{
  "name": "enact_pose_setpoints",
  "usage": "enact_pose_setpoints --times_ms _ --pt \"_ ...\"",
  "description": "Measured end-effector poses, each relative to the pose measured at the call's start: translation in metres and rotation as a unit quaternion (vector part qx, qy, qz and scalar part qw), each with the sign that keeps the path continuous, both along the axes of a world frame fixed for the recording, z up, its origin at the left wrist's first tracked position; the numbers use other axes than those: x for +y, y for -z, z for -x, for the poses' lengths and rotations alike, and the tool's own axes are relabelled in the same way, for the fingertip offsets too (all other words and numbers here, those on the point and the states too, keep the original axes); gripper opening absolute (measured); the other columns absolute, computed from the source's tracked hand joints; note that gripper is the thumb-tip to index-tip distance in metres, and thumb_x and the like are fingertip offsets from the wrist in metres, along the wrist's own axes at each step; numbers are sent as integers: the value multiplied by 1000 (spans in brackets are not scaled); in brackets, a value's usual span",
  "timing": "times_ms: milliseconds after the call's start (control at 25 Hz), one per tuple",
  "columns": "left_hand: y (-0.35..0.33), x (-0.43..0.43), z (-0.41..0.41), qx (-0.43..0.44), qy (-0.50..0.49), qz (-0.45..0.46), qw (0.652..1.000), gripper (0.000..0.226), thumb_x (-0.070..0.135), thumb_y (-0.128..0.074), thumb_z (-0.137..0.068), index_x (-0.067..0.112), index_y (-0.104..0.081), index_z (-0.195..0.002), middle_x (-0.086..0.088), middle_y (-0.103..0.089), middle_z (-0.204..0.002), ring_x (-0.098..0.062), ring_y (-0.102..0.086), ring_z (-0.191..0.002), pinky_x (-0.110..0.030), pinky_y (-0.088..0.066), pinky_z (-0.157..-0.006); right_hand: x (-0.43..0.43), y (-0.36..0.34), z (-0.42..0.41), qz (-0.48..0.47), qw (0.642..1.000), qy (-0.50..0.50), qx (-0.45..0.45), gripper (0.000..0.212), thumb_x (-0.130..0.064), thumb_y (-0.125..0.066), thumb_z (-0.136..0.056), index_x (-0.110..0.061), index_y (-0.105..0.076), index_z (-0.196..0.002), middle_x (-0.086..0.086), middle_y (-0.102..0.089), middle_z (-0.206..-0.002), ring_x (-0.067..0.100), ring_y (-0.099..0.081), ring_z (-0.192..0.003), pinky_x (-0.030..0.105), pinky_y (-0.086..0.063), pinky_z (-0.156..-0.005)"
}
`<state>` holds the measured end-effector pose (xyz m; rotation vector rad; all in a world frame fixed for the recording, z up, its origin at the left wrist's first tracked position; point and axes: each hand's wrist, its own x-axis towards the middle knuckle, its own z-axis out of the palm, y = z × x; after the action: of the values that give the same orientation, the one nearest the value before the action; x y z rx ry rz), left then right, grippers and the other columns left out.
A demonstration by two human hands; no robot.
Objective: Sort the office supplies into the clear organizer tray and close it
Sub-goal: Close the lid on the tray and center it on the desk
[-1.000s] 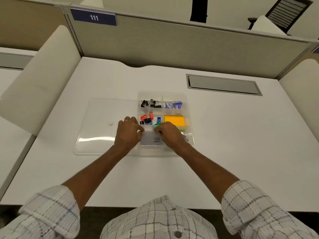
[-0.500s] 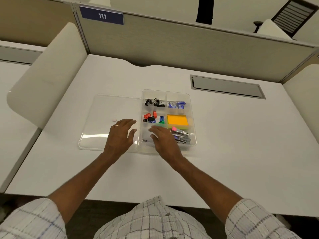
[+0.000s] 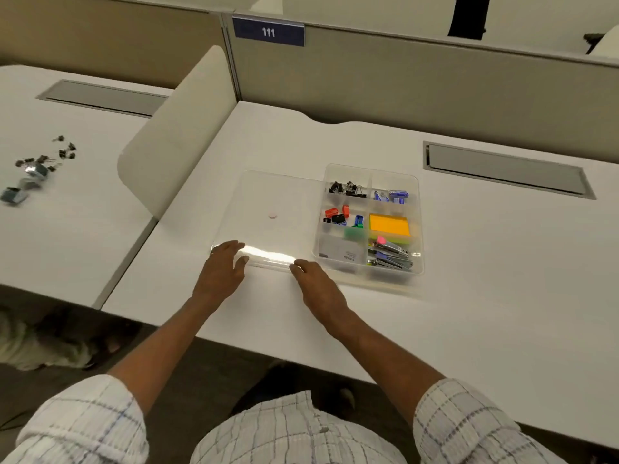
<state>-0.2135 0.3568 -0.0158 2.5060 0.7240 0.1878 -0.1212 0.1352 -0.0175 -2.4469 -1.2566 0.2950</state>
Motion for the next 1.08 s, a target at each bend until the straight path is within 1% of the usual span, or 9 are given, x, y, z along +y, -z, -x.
enact_pose_setpoints --times_ms 200,320,400,520,640,720,800,960,1080 --pt "12 34 -1 40 -47 67 996 48 24 -58 -97 5 -50 -140 -18 -42 -150 -33 -35 -142 -41 -29 -117 12 10 6 35 999 -6 -41 47 8 -53 -90 -3 -49 -136 15 -51 -137 28 -50 -124 38 -52 -93" --pt "10 46 -8 -10 -119 115 986 44 21 -63 -94 5 -56 -134 -21 -48 -141 -34 -40 -137 -38 -27 -112 20 12 11 36 998 23 -47 46 11 -53 -87 -2 -54 -131 14 -55 -132 28 -52 -120 38 -54 -88" --pt "5 52 -11 -37 -184 166 968 46 23 -65 -93 7 -56 -134 -19 -48 -142 -34 -41 -135 -40 -28 -111 24 14 14 36 997 39 -61 43 12 -53 -86 -3 -57 -126 13 -57 -127 28 -54 -115 37 -54 -84" --pt "1 69 -15 -26 -202 258 945 60 29 -66 -91 8 -45 -143 -16 -53 -141 -33 -47 -133 -43 -36 -112 33 15 21 52 994 73 -63 39 9 -49 -90 -5 -58 -125 10 -57 -126 25 -53 -113 34 -53 -83" --pt "-9 93 -19 -47 -213 371 903 52 29 -69 -89 4 -55 -133 -19 -65 -125 -39 -58 -120 -44 -46 -103 48 10 24 65 987 137 -50 23 -8 -46 -100 -8 -60 -118 7 -58 -119 23 -54 -109 33 -51 -81" --pt "-23 101 -19 -78 -190 440 874 36 22 -70 -88 5 -67 -119 -12 -70 -103 -31 -65 -97 -36 -54 -85 64 -6 21 48 978 205 -6 25 -26 -46 -103 -9 -63 -108 5 -60 -112 24 -58 -102 38 -52 -80" --pt "-43 102 -22 -103 -162 492 849 31 13 -71 -84 11 -71 -116 -1 -70 -96 -15 -64 -88 -27 -53 -79 86 -32 15 -37 959 275 54 32 -38 -51 -100 -11 -66 -105 3 -65 -110 21 -62 -100 39 -52 -84" --pt "-91 76 -34 -148 -61 576 802 33 15 -74 -82 18 -71 -115 3 -76 -94 -11 -71 -95 -30 -57 -85 134 -106 -9 -201 905 337 166 50 -58 -53 -92 -13 -67 -108 1 -70 -112 17 -67 -101 37 -55 -90" --pt "-125 41 -47 -160 20 547 822 46 22 -79 -78 27 -68 -123 10 -72 -117 -2 -65 -110 -26 -50 -92 143 -156 -31 -252 855 337 303 57 -70 -57 -83 -18 -65 -105 -1 -69 -107 15 -67 -98 33 -62 -75"
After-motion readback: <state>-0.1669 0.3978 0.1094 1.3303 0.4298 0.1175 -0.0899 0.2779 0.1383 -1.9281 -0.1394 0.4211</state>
